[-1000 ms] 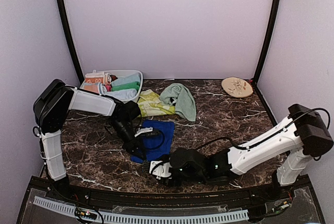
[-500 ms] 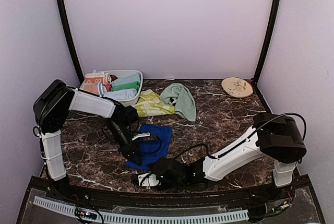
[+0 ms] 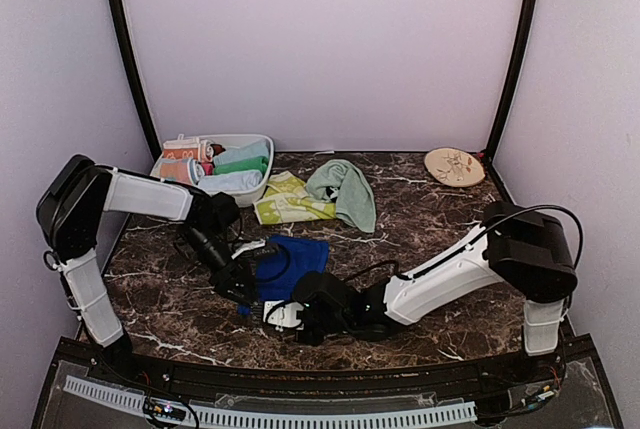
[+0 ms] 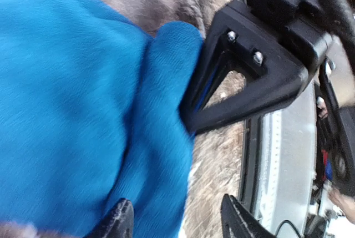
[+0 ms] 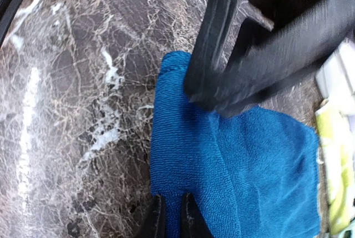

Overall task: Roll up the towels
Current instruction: Roll the towel at the center of the board.

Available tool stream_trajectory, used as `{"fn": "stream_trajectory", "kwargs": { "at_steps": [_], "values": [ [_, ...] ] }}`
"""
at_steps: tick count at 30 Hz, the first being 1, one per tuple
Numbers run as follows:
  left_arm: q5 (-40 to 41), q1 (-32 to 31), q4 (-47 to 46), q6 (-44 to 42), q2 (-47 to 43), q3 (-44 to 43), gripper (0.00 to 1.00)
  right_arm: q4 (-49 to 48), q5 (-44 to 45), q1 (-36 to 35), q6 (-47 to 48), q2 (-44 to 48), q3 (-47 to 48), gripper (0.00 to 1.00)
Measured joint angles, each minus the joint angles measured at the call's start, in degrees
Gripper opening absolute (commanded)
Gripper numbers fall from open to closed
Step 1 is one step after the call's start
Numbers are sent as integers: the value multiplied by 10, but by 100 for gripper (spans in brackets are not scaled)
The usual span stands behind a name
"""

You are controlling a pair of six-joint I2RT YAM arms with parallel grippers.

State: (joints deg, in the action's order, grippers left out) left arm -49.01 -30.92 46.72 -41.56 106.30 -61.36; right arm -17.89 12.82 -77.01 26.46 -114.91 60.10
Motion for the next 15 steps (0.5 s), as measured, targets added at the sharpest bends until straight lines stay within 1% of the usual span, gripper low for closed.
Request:
{"fn": "stream_trajectory", "kwargs": {
  "at_steps": [4, 8, 12, 15],
  "values": [
    [12, 43, -35, -1, -72, 45, 58, 28, -56, 20, -52, 0, 15, 5],
    [34, 49, -63, -18, -140, 80, 58, 65, -141, 54, -120, 0, 37, 4],
    [52, 45, -82, -41, -186, 109, 56, 82, -279, 113, -219, -2, 50, 3],
    [88, 25, -110, -47, -204, 126, 56, 76, -383, 158, -299, -19, 58, 3]
  ]
}}
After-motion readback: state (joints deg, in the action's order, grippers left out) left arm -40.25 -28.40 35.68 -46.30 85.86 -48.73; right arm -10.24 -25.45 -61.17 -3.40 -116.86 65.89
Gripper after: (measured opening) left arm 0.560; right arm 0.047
